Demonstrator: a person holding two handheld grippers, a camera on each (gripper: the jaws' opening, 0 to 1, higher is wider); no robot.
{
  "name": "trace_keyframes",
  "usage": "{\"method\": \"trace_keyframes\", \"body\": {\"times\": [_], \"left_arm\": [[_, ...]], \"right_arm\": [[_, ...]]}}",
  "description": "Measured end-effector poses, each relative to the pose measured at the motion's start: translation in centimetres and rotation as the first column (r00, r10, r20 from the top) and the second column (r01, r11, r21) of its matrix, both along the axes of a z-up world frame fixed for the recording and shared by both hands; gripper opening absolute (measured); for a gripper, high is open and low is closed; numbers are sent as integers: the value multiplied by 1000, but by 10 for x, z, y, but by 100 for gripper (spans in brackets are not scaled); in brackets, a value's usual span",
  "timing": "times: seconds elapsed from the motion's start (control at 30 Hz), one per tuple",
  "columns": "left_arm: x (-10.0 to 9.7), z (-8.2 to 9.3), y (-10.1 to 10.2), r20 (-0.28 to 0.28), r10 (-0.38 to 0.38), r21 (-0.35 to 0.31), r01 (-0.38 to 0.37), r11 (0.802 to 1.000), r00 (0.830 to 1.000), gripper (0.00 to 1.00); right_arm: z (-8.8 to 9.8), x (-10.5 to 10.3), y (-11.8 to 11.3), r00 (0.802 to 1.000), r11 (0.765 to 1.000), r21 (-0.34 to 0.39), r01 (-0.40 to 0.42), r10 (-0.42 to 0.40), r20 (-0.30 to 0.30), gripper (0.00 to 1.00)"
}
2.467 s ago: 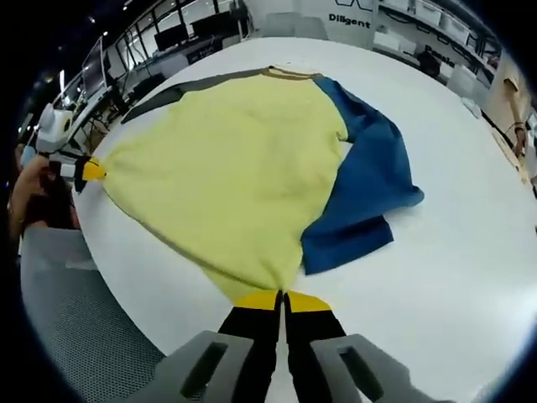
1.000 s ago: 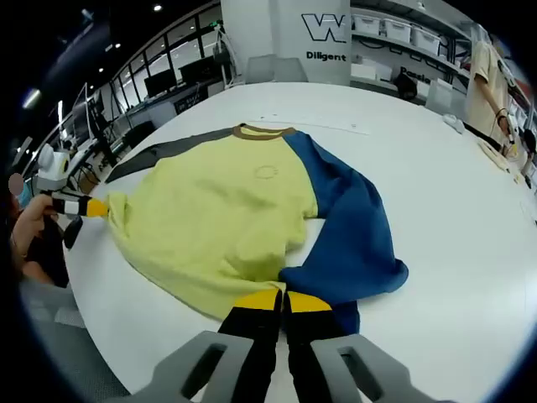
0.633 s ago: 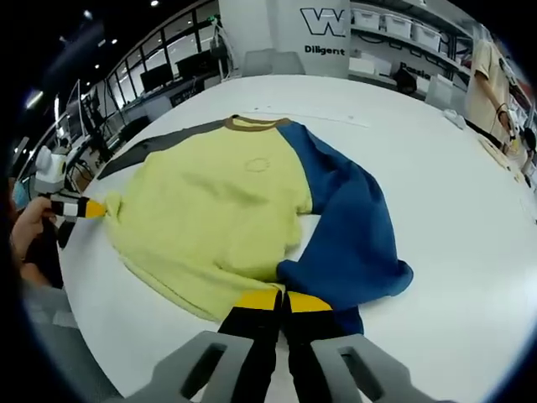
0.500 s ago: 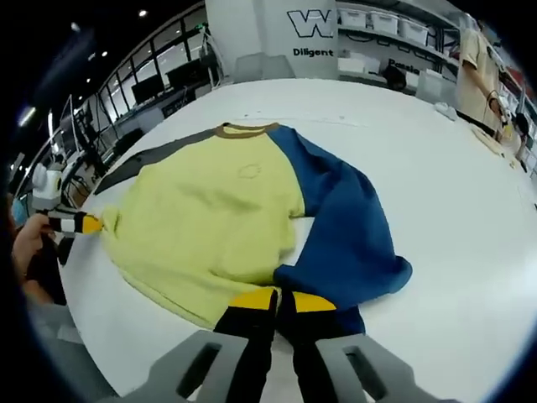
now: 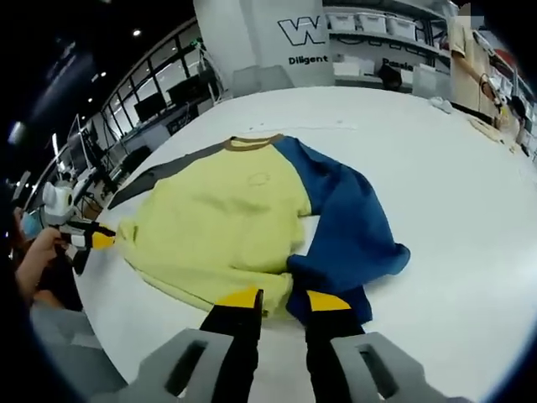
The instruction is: Fold the garment on the visible template until the final outline fits inside the template.
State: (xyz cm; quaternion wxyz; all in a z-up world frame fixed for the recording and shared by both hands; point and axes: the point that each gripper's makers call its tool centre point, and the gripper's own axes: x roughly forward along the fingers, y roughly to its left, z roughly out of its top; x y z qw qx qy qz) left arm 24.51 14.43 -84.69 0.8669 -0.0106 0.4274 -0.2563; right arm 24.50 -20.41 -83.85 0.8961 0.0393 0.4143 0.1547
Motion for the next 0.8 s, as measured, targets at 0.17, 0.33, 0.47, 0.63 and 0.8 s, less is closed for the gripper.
{"method": "trace_keyframes", "body": {"times": [0.17, 0.33, 0.47, 0.63, 0.8], "left_arm": [[2, -4, -4, -2, -39, 26, 39, 999, 999, 14], [3, -6, -5, -23, -41, 12, 41, 999, 999, 2], [2, -5, -5, -26, -30, 7, 30, 1000, 999, 1], [-2, -2, -6, -33, -22, -6, 21, 1000, 999, 1], [-14, 7, -1, -47, -19, -30, 17, 999, 999, 1]], "right_arm": [[-9, -3, 1, 1000, 1000, 5, 4, -4, -20, 10], [-8, -2, 2, 1000, 1000, 24, 14, -13, -23, 2], [-8, -2, 2, 1000, 1000, 21, 10, -10, -23, 0], [-6, -6, 3, 1000, 1000, 19, 11, -11, -28, 0], [1, -21, 2, 999, 1000, 14, -12, 13, -48, 0]]}}
